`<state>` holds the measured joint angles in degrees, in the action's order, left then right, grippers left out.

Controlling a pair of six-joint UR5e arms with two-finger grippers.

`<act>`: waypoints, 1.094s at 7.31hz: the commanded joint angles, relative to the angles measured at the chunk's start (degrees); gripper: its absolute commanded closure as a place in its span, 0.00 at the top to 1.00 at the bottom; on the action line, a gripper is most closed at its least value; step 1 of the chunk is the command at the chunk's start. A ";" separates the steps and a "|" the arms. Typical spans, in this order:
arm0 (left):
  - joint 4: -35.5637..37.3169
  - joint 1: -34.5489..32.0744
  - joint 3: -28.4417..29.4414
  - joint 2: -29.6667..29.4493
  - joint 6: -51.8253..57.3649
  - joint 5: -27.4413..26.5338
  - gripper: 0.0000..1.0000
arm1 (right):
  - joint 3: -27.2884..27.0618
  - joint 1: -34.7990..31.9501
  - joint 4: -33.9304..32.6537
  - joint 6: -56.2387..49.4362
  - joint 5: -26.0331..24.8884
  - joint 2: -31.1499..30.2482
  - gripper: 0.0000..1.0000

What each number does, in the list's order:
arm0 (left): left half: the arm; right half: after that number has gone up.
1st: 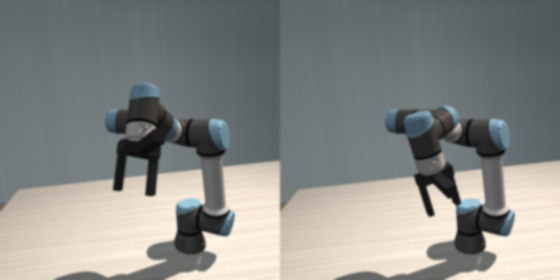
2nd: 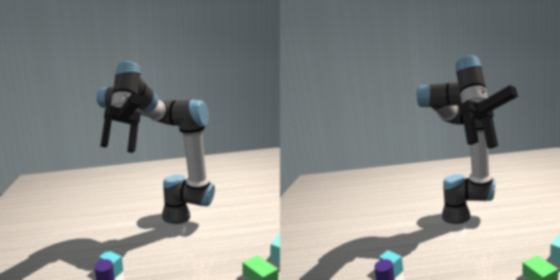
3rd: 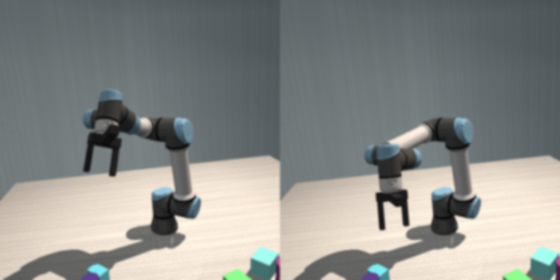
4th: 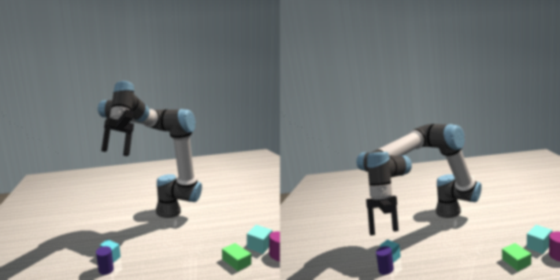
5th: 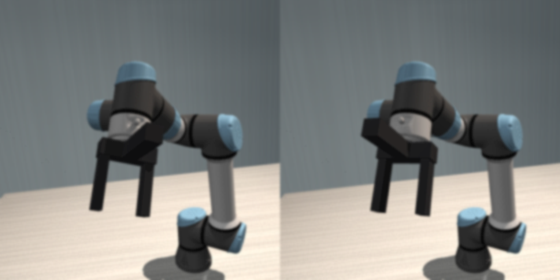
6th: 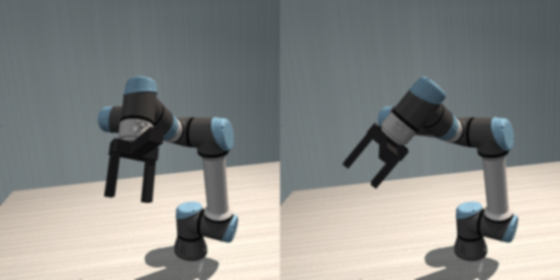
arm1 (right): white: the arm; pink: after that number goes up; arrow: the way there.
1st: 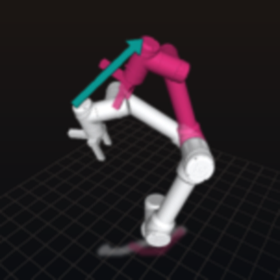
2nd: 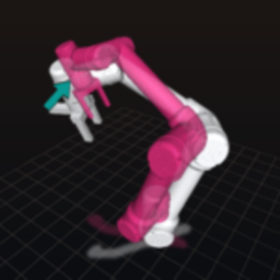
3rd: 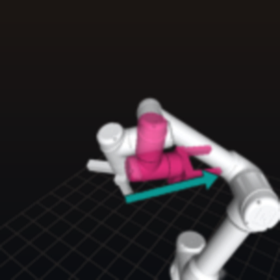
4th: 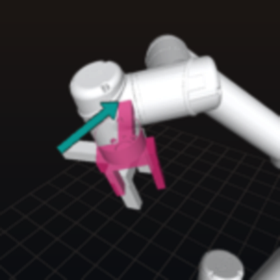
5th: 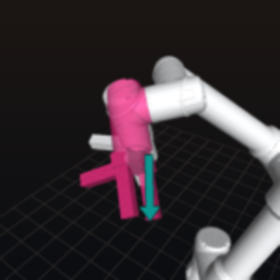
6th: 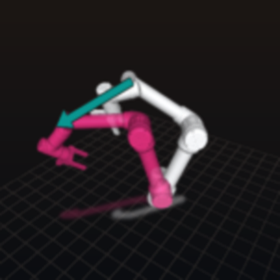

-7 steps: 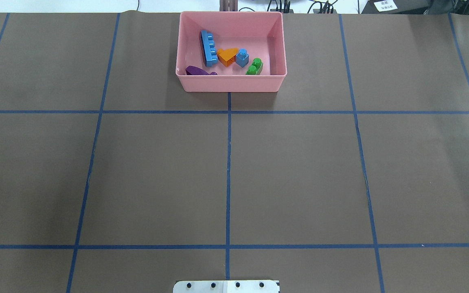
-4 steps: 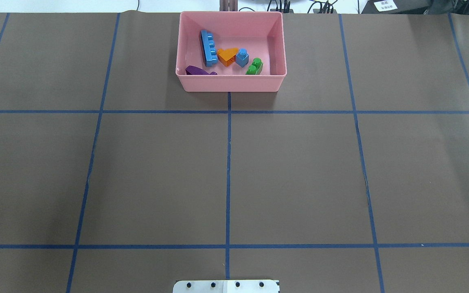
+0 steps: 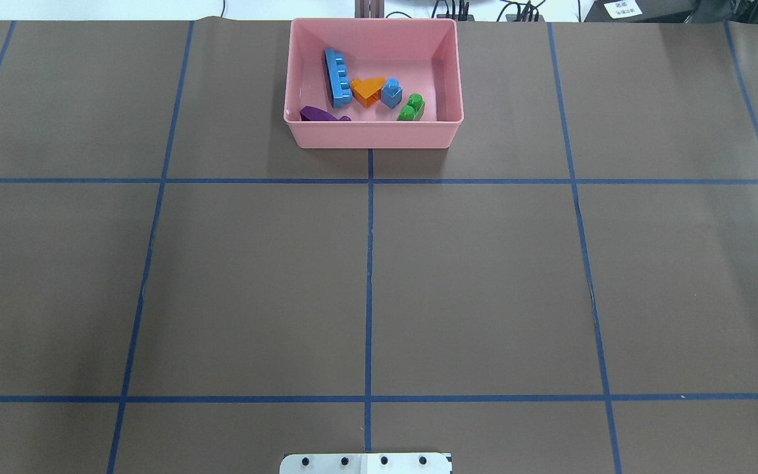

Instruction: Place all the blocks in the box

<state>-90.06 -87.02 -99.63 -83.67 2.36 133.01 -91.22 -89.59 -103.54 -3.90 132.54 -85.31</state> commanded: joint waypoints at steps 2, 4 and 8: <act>-0.03 0.01 1.19 -0.27 0.01 0.06 1.00 | -2.12 -0.05 -0.09 0.12 0.35 -0.03 1.00; -0.03 0.10 1.54 -0.36 0.01 0.23 1.00 | -2.47 -0.05 -0.09 0.12 1.05 -0.47 1.00; 0.76 0.10 3.13 -0.27 -4.12 5.50 1.00 | -2.91 -0.05 -0.09 0.47 1.67 -0.91 1.00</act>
<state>-89.52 -86.93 -96.71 -84.00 -0.33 136.77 -94.06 -89.65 -103.62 -3.40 133.82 -86.13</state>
